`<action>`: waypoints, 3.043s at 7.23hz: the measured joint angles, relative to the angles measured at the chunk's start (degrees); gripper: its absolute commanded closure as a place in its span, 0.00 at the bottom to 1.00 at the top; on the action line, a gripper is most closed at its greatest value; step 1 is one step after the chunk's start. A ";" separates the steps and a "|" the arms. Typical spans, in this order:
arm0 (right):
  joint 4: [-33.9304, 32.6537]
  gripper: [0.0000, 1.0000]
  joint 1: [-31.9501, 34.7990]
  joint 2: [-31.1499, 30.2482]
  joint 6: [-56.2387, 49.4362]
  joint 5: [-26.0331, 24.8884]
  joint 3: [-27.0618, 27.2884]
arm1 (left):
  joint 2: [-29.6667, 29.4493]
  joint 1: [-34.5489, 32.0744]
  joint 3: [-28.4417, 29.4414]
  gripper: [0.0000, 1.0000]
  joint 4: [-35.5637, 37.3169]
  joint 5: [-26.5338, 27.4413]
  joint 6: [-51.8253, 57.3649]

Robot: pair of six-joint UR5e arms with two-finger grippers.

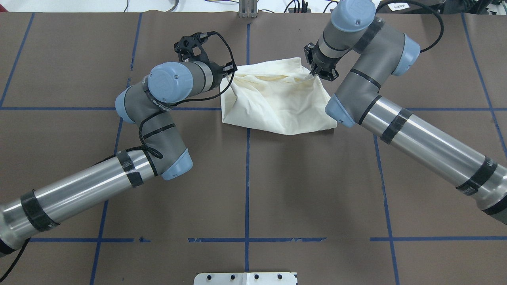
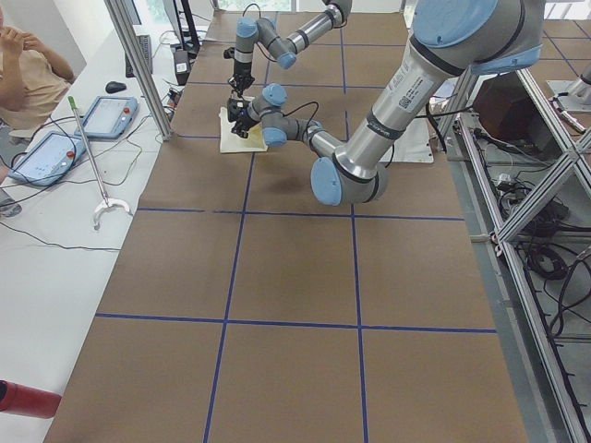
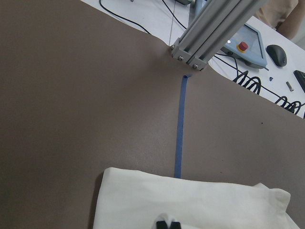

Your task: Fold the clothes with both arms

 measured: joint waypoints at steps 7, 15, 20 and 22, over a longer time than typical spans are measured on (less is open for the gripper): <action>1.50 1.00 0.02 0.06 -0.37 -0.09 -1.50 | 3.85 -1.23 -2.74 1.00 -0.62 -3.12 2.09; 1.58 1.00 0.02 0.14 -0.37 -0.09 -1.52 | 4.50 3.60 -4.26 1.00 -0.76 -7.22 4.18; 1.58 1.00 0.17 0.23 -0.37 -0.09 -1.52 | 8.52 3.69 -9.18 1.00 -0.82 -13.21 9.78; 1.58 1.00 0.20 0.28 -0.34 -0.05 -1.52 | 9.30 4.16 -9.92 1.00 -0.82 -14.35 9.94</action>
